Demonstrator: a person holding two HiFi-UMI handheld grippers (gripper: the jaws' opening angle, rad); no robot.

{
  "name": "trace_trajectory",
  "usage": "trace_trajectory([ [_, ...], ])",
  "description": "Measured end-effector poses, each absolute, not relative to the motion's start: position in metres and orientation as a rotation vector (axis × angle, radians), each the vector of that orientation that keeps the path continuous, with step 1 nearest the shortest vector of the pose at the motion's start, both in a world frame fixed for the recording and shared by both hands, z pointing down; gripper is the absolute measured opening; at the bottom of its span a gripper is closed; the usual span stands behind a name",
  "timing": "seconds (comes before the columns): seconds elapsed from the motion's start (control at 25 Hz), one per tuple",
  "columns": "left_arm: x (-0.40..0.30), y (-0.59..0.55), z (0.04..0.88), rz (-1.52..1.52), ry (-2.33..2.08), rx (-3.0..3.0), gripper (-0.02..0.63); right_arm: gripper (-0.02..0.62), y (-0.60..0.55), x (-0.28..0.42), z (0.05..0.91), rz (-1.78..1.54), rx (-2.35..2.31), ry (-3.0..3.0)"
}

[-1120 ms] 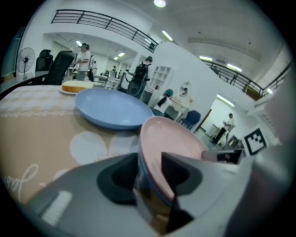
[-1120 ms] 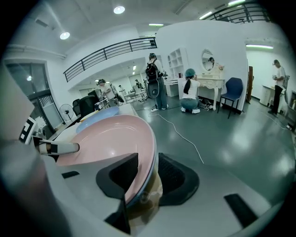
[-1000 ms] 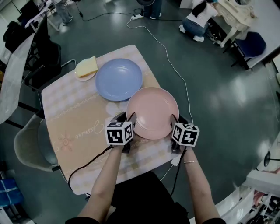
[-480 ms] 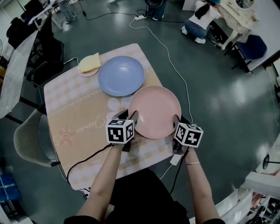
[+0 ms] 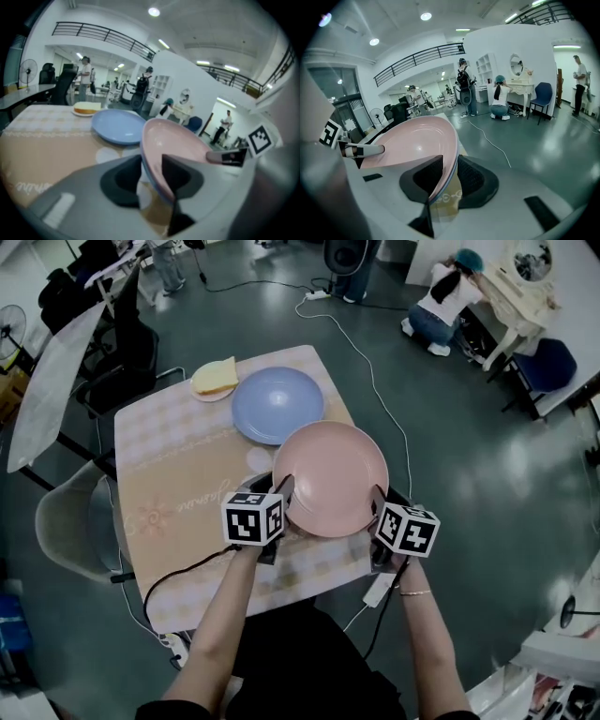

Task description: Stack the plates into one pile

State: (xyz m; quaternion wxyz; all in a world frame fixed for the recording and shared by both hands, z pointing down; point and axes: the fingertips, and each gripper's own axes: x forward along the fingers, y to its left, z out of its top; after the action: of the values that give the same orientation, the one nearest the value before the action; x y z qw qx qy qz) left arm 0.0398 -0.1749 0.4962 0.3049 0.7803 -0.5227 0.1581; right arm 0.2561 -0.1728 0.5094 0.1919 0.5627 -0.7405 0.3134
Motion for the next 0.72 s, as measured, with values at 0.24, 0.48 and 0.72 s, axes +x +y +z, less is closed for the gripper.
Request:
trace_trajectory([
  [0.24,0.002,-0.183,0.48,0.39,-1.478,2.028,0.143,0.092,-0.193,0.218,0.494,0.84,1.501,-2.158],
  [0.48,-0.038,-0.205,0.477,0.363,-1.549,1.989,0.141,0.092,-0.225,0.177,0.491,0.811,1.434,-2.204],
  [0.72,-0.068,-0.242,0.479,0.337,-1.571,1.958,0.141,0.095,-0.266,0.147,0.491,0.781,1.379,-2.226],
])
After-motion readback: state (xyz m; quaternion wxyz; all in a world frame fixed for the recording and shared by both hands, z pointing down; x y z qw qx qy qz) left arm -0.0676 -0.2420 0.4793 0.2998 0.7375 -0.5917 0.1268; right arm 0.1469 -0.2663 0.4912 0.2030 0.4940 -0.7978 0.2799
